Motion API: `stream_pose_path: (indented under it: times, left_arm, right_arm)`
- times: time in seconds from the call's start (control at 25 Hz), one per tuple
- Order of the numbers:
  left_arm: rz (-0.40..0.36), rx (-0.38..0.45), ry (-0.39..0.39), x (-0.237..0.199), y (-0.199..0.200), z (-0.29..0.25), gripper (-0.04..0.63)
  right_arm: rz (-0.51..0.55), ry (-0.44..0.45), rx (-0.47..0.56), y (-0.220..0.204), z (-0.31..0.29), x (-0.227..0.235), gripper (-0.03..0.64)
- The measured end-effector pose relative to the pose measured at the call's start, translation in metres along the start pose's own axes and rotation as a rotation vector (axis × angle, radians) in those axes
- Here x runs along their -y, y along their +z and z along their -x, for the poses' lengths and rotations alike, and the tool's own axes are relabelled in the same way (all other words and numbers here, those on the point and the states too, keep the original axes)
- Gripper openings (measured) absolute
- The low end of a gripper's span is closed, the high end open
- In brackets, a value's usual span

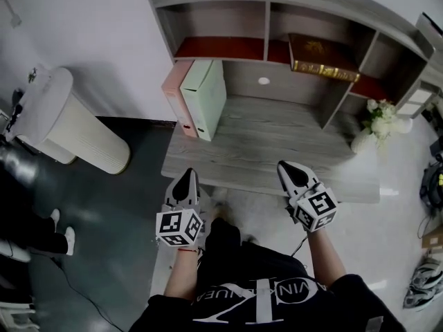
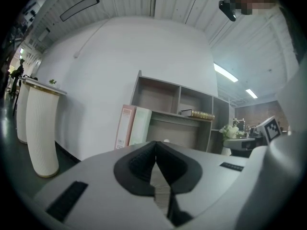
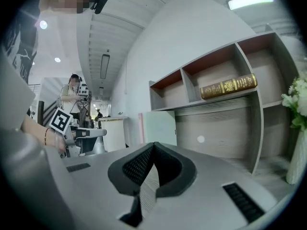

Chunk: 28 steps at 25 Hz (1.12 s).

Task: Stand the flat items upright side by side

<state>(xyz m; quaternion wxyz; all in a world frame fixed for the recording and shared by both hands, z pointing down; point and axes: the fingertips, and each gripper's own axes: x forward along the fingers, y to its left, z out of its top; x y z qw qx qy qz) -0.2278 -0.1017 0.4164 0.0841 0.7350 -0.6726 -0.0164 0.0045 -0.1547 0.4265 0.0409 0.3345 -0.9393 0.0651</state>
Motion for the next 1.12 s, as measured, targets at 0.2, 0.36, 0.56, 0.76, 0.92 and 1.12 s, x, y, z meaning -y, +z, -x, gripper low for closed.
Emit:
stream_pose_path:
  times: [0.2, 0.36, 0.56, 0.76, 0.92, 1.12]
  left_arm:
    - [-0.001, 0.011, 0.004, 0.009, -0.001, 0.016, 0.005]
    - [-0.004, 0.014, 0.016, 0.009, 0.001, 0.023, 0.005]
    - [-0.005, 0.026, 0.023, 0.012, 0.004, 0.025, 0.005]
    - [-0.009, 0.022, 0.019, 0.018, 0.002, 0.031, 0.005]
    - [-0.014, 0.022, 0.021, 0.018, 0.001, 0.034, 0.005]
    - [-0.042, 0.021, 0.035, 0.017, 0.0, 0.037, 0.005]
  right_arm:
    - [0.009, 0.006, 0.024, 0.002, 0.014, -0.006, 0.009]
    - [0.009, 0.01, 0.026, 0.003, 0.021, -0.012, 0.009]
    - [0.008, 0.012, 0.028, 0.003, 0.027, -0.012, 0.009]
    - [-0.011, 0.016, 0.034, 0.001, 0.03, -0.014, 0.009]
    - [-0.006, 0.026, 0.036, -0.001, 0.029, -0.021, 0.009]
    - [-0.011, 0.032, 0.039, -0.004, 0.029, -0.022, 0.009]
